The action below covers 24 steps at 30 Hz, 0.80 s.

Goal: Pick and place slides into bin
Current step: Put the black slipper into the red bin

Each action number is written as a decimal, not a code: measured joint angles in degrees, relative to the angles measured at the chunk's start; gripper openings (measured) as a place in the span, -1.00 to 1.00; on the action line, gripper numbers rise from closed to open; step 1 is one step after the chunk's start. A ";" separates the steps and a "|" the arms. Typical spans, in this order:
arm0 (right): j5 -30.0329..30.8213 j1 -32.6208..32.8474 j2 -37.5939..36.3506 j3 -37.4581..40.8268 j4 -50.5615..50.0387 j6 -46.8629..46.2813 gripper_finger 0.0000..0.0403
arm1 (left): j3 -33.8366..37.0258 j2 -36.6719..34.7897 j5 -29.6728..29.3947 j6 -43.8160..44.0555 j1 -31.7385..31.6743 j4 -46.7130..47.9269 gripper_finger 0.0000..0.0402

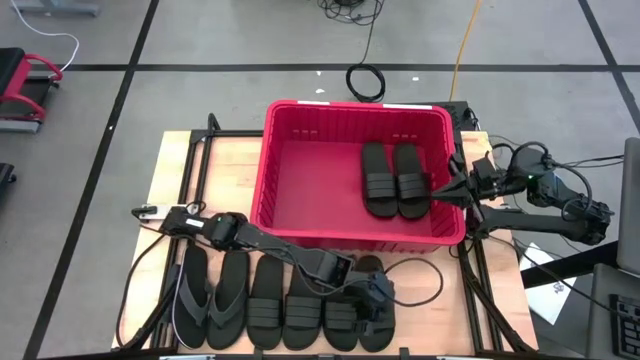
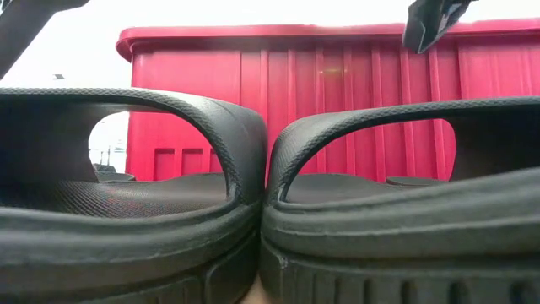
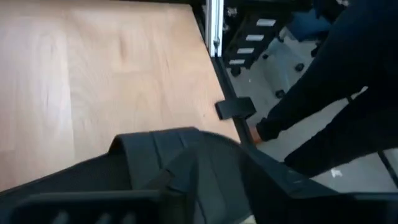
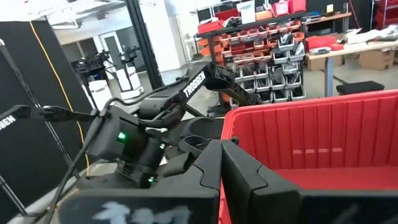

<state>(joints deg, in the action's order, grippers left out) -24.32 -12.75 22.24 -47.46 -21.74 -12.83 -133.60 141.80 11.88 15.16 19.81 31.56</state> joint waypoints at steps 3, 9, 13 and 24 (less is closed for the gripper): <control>-0.02 0.00 0.00 0.00 0.00 -1.30 -1.00 | 0.00 0.22 -1.36 3.28 -0.58 0.51 -0.11; -0.04 0.00 0.00 0.00 0.00 -1.45 -0.99 | -0.01 0.22 -7.41 8.11 -1.65 5.59 0.39; -0.03 0.00 0.00 -0.01 0.00 -1.45 -0.97 | 0.10 0.33 -3.13 9.55 -2.30 8.59 0.57; 0.07 0.00 0.00 -0.01 0.00 -1.28 -0.93 | 10.50 0.39 1.93 13.82 -1.68 -2.15 0.60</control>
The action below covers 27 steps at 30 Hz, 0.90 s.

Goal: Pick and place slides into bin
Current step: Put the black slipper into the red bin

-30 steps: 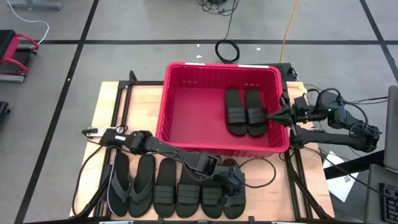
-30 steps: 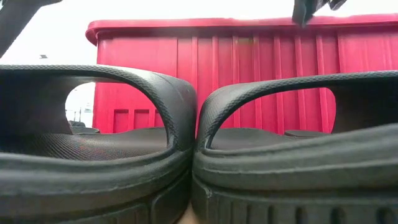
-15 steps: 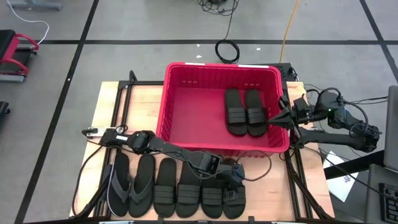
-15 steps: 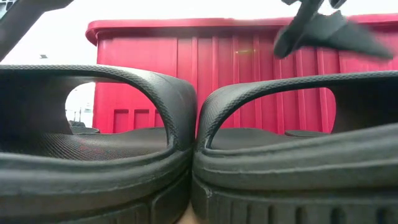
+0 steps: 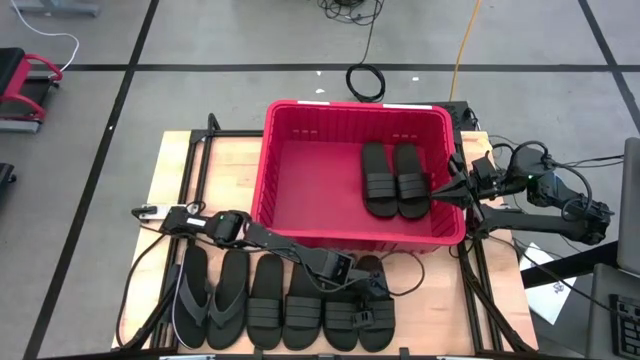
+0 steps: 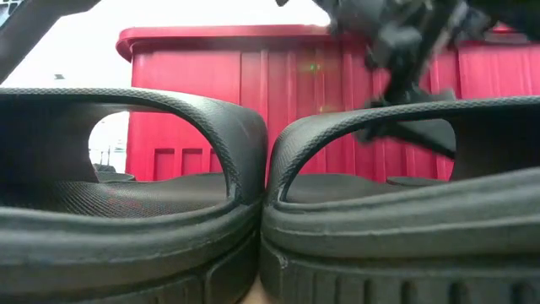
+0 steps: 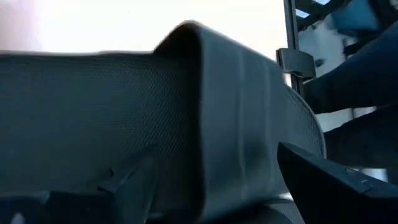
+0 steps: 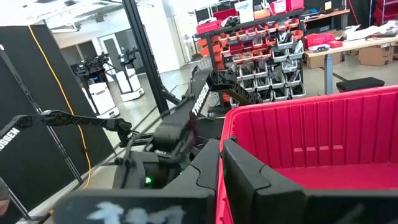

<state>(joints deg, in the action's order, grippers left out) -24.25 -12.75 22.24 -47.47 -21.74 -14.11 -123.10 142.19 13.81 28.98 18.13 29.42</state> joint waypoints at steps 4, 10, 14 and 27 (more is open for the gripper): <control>0.04 0.00 0.00 0.01 0.00 0.24 -0.93 | 3.49 -0.07 0.63 2.04 0.00 -10.95 0.60; 0.08 0.00 0.00 0.01 0.00 0.24 -0.93 | 4.80 -0.07 1.25 -0.55 0.02 -14.72 0.31; 0.10 0.00 0.00 0.01 -0.02 0.24 -0.93 | 4.78 -0.09 2.01 -2.30 0.22 -14.39 -0.24; 0.11 0.00 0.02 0.01 0.00 1.33 -0.93 | 0.25 -0.59 10.28 -4.17 0.22 -18.70 -0.97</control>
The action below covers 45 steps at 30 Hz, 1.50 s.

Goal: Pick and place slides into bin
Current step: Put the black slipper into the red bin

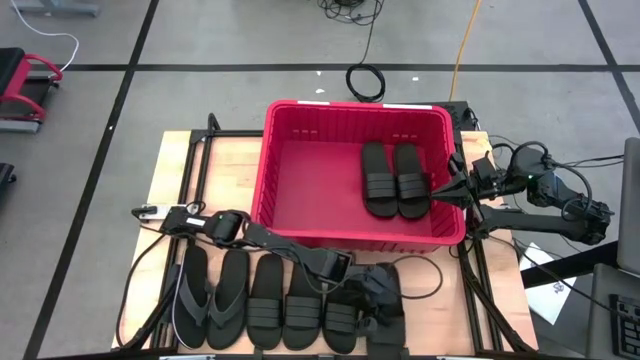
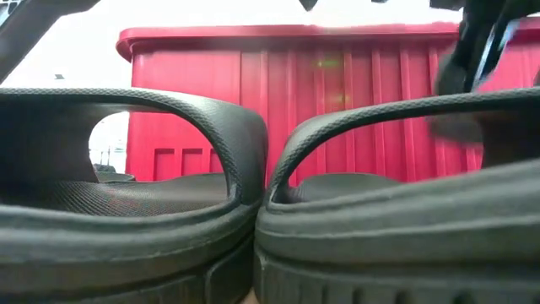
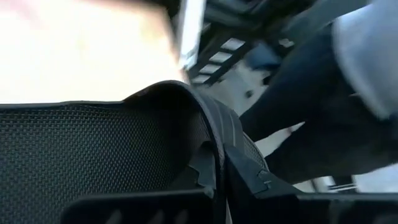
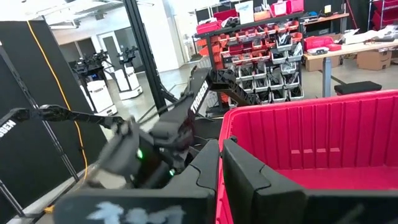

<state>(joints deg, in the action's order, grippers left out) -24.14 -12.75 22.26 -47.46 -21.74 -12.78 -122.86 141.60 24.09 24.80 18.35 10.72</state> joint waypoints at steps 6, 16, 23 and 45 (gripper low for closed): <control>0.00 0.00 0.00 0.00 0.00 0.22 -0.93 | -11.60 -0.17 3.30 0.38 1.32 7.83 -0.98; -0.02 -0.03 0.00 0.00 0.15 0.23 -0.93 | -10.66 -15.77 -8.81 0.79 3.69 23.08 -0.99; -0.01 -0.03 0.00 0.00 0.49 0.22 -0.93 | -10.75 -27.50 -23.00 -5.05 0.50 28.29 -0.99; 3.94 0.07 -0.02 0.00 0.59 3.18 -0.93 | -9.10 -35.29 -9.78 -38.65 -31.89 65.44 -0.99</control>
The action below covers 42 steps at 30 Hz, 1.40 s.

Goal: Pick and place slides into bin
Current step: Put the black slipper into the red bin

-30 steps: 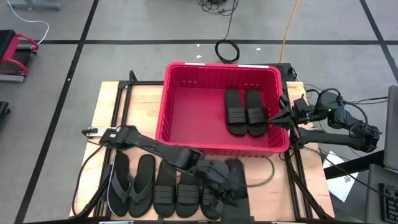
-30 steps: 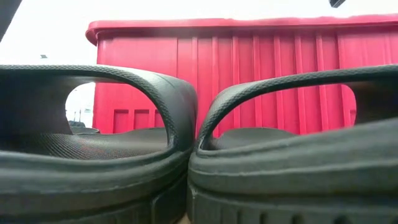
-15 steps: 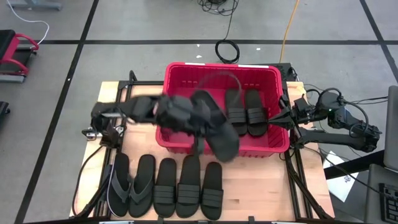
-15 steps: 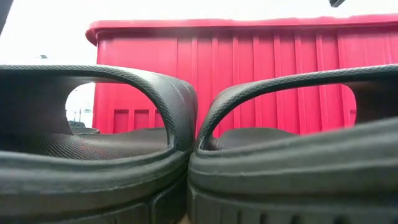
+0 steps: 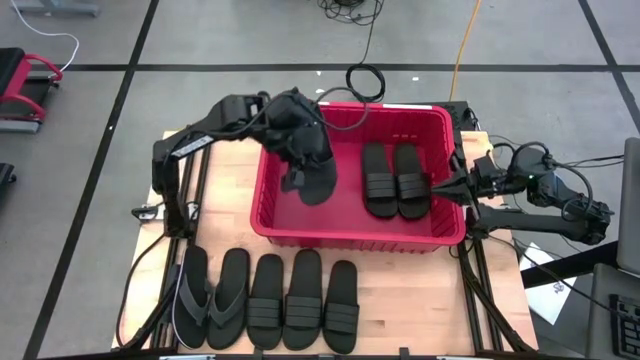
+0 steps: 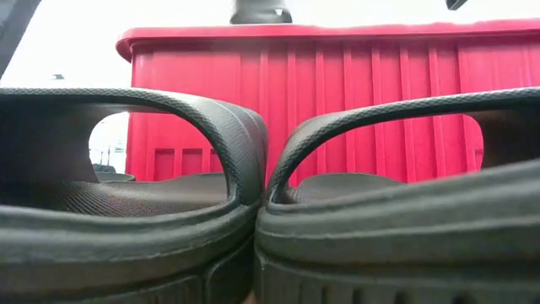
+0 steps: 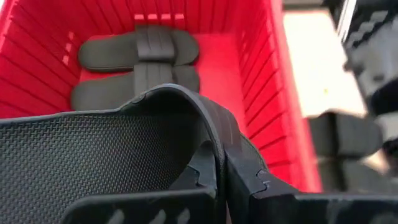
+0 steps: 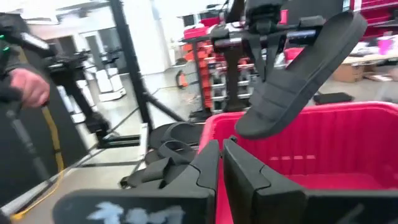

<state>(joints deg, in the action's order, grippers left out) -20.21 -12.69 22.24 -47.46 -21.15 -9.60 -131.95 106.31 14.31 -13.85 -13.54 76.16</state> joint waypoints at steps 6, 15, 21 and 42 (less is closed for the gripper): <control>8.55 0.00 0.02 0.00 1.99 1.33 -0.93 | 5.46 2.59 6.43 -13.24 -4.03 -4.42 -0.99; 14.25 -0.03 0.00 0.00 7.44 3.14 -0.93 | 10.52 12.26 25.60 -18.66 -5.69 -7.00 -0.99; 14.32 -0.03 0.02 0.00 7.48 3.25 -0.93 | 10.57 17.24 30.09 -19.26 -6.18 -8.55 -1.00; 15.76 -0.03 0.02 0.00 7.02 1.44 -0.93 | 10.47 27.48 24.62 -16.44 -10.95 -20.54 -0.99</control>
<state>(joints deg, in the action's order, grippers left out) -4.45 -12.72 22.26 -47.46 -14.13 -8.15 -121.49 133.79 38.93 -30.29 -24.49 55.62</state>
